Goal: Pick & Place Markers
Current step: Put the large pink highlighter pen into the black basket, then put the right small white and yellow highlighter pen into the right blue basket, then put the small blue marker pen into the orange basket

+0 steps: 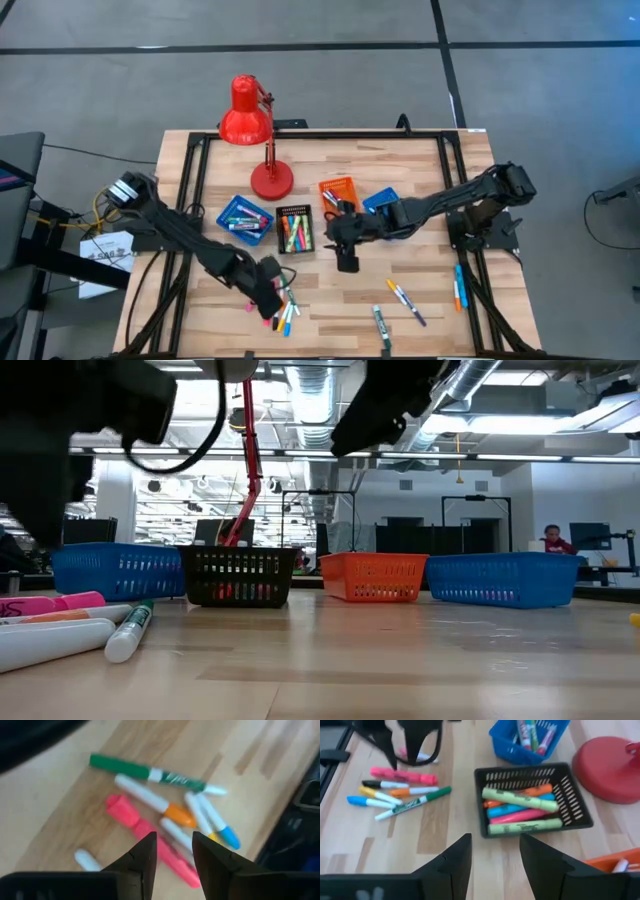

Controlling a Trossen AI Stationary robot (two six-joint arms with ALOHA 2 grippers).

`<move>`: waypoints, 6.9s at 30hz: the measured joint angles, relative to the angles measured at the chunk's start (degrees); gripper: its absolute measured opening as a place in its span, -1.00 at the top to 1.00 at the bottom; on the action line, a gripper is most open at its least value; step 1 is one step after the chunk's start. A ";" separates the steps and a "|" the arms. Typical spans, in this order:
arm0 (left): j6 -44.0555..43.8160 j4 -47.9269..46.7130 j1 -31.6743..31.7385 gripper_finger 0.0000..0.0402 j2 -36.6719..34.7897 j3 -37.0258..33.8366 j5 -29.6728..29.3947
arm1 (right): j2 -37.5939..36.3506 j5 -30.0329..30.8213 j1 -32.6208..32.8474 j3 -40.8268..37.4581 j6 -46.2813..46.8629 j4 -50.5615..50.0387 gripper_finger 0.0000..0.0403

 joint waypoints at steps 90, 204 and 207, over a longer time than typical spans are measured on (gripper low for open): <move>41.38 7.51 25.33 0.40 -24.27 -10.71 -22.45 | 11.65 0.44 11.23 6.42 63.01 -29.58 0.30; 44.74 13.06 26.72 0.40 -25.21 -15.91 -19.34 | 1.24 15.76 -7.21 -7.53 43.56 -40.99 0.36; 44.74 13.07 26.72 0.40 -25.19 -15.91 -19.34 | 0.25 9.83 -5.73 -5.24 44.64 -45.28 0.24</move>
